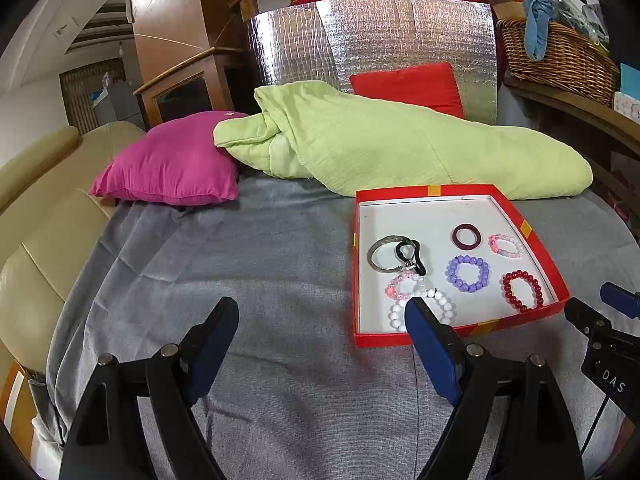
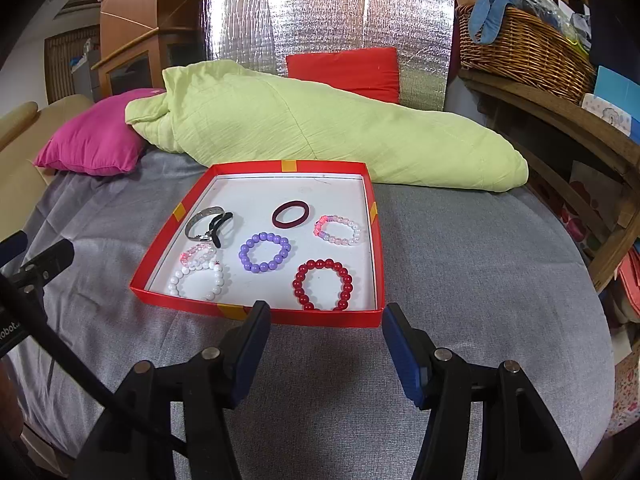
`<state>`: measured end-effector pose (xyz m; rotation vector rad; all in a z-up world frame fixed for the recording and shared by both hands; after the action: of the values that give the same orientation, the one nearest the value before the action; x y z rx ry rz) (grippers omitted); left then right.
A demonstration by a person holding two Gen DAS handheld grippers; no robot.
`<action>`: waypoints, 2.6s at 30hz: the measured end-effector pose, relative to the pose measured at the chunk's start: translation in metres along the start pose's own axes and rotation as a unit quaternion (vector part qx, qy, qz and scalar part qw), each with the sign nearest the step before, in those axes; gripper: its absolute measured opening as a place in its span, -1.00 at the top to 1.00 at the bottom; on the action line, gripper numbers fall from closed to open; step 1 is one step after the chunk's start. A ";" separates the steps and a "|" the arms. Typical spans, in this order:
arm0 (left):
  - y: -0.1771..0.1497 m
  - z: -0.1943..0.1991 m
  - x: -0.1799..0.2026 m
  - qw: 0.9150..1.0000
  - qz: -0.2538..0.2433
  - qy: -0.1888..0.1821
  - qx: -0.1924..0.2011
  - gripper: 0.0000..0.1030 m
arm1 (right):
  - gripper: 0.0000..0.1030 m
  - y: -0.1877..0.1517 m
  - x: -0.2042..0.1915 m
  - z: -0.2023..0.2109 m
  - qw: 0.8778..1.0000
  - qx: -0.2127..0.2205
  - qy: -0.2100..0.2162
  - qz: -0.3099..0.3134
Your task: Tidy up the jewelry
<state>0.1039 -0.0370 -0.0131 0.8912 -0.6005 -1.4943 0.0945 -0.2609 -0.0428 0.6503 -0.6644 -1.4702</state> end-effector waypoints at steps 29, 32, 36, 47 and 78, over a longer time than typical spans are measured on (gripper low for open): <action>0.000 -0.001 -0.003 1.000 0.010 0.001 -0.006 -0.66 | -0.20 0.000 0.000 0.000 1.000 0.000 0.000 0.000; 0.000 -0.001 -0.003 1.000 0.010 0.001 -0.006 -0.66 | -0.20 0.000 0.000 0.000 1.000 0.000 -0.001 0.000; 0.000 -0.001 -0.004 1.000 0.011 0.002 -0.006 -0.66 | -0.20 0.000 0.000 0.000 1.000 0.000 -0.001 0.000; 0.000 -0.002 -0.003 1.000 0.009 0.004 -0.007 -0.66 | -0.20 0.000 0.001 0.000 1.000 0.000 -0.001 0.001; -0.002 -0.001 -0.008 1.000 0.011 0.006 -0.007 -0.66 | -0.20 0.002 -0.006 0.002 1.000 0.006 0.003 0.010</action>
<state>0.1033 -0.0292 -0.0135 0.8805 -0.5886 -1.4709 0.0944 -0.2553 -0.0394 0.6566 -0.6734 -1.4466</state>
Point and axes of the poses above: each gripper's, at about its wrist camera, not at the fingertips, and z roughly against the way its jaws point, x to its right, y to its top, the point moved 6 cm from there along -z, roughly the way its jaws point, and after that the axes turned 2 degrees about y, right-handed, at the moved point
